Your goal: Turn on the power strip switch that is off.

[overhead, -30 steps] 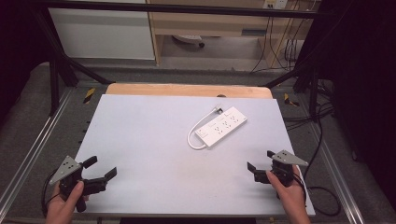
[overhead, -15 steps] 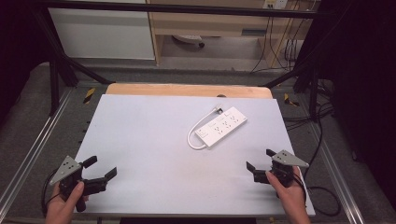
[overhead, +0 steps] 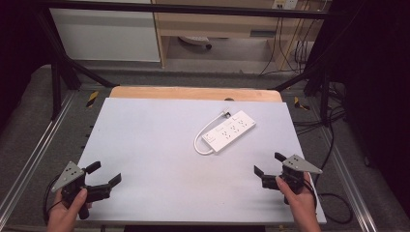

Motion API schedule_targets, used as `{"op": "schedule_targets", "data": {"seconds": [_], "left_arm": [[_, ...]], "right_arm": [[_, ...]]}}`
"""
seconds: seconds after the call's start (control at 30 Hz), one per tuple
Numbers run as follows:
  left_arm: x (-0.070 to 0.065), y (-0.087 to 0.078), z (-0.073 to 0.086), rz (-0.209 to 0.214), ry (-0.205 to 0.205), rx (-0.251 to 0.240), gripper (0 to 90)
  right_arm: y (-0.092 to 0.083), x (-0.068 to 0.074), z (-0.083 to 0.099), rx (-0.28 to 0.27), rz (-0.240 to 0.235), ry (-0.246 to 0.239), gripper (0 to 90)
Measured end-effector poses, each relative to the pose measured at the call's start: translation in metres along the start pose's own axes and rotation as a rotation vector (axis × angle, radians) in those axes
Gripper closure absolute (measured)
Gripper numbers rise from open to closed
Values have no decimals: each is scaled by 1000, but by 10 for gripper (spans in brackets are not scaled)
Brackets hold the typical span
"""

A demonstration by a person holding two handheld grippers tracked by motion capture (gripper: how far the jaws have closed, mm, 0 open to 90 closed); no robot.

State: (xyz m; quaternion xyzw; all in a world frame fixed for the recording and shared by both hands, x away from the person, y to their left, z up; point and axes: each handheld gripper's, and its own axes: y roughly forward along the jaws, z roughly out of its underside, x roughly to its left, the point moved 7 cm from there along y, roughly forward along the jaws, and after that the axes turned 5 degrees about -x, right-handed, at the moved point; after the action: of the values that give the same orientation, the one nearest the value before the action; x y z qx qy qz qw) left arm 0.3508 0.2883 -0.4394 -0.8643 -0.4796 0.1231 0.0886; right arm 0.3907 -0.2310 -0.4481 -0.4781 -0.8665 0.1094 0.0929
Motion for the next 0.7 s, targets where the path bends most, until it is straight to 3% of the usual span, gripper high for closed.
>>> {"op": "schedule_targets", "data": {"seconds": [0.33,0.7], "left_arm": [[0,0,0,2,-4,1,57],[-1,1,1,6,3,5,57]], "right_arm": [[1,2,-18,-20,-4,-28,41],[8,-8,-40,-38,5,-40,46]]}}
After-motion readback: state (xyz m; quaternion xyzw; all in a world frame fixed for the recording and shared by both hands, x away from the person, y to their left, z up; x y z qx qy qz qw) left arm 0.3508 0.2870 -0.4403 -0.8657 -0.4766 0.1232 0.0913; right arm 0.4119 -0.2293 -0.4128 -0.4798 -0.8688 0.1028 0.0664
